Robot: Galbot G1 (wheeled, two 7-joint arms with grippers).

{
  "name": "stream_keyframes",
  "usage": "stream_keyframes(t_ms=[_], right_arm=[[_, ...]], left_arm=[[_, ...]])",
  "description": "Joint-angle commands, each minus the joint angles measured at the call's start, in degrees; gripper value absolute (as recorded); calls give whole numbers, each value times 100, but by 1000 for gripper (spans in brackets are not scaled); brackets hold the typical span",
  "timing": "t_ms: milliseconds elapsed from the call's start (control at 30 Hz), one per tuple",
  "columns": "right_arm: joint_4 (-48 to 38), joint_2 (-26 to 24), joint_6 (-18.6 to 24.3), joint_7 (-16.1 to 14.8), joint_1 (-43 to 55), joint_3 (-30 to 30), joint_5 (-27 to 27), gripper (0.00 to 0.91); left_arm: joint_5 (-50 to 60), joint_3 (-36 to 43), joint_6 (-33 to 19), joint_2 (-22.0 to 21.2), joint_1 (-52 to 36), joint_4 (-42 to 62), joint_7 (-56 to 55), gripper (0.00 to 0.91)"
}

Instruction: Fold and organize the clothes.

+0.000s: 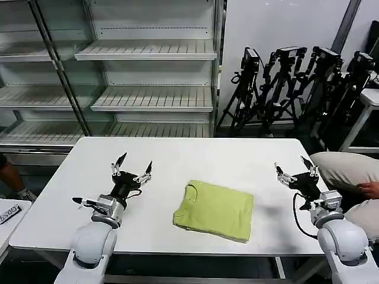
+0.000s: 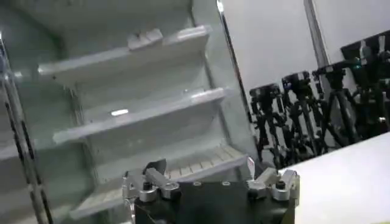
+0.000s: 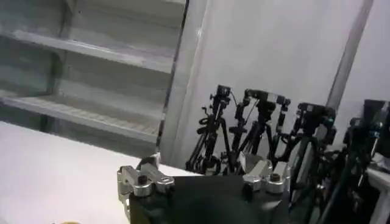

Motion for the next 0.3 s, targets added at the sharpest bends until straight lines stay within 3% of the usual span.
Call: stream_keyframes(t_ms=[33, 300], right_arm=[[-274, -44, 534, -101, 33, -67, -74, 907], [-106, 16, 495, -102, -29, -51, -207, 907]], left_arm=[[459, -255, -730, -159, -40, 283, 245, 907], [492, -311, -822, -121, -16, 302, 285, 907]])
